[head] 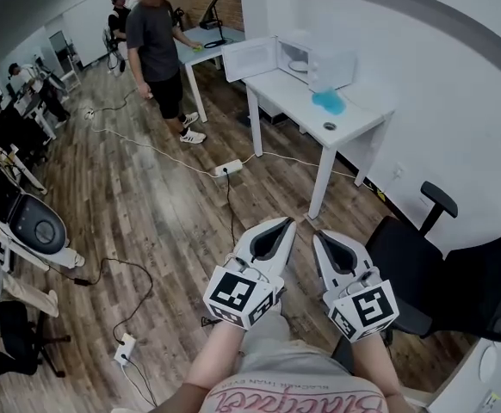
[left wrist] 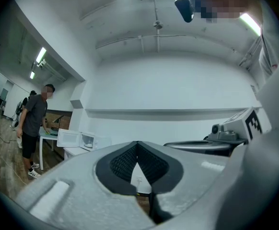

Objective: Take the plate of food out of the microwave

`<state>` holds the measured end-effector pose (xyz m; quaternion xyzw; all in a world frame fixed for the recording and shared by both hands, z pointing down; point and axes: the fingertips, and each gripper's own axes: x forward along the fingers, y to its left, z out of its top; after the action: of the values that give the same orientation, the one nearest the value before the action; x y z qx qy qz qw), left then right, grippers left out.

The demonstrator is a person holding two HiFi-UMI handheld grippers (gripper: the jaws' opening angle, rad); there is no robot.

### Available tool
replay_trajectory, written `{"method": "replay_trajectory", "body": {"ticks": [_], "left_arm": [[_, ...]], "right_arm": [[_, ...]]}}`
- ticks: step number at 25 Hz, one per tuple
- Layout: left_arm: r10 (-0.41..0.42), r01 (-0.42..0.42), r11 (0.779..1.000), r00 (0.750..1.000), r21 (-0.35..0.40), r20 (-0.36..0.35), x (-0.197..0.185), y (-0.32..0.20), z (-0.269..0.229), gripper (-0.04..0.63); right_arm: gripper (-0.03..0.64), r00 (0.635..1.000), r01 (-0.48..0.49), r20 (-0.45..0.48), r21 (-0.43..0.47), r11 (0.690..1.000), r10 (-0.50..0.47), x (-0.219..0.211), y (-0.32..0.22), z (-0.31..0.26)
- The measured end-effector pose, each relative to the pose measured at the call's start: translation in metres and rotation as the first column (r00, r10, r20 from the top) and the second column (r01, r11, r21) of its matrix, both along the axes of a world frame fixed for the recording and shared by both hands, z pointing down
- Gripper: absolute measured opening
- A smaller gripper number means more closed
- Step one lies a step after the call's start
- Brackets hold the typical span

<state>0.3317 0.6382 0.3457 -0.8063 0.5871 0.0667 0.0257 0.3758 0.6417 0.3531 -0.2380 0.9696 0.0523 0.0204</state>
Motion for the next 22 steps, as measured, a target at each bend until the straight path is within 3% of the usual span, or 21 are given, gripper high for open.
{"method": "replay_trajectory", "body": {"ticks": [13, 22], "left_arm": [[0.031, -0.03, 0.999, 0.999, -0.014, 0.009, -0.094, -0.09, 0.003, 0.005], [0.062, -0.062, 0.998, 0.998, -0.021, 0.029, -0.122, -0.139, -0.003, 0.006]], "right_arm": [[0.011, 0.998, -0.019, -0.053, 0.005, 1.0, 0.019, -0.098, -0.093, -0.002], [0.011, 1.0, -0.025, -0.013, 0.009, 1.0, 0.025, -0.145, -0.142, -0.011]]}}
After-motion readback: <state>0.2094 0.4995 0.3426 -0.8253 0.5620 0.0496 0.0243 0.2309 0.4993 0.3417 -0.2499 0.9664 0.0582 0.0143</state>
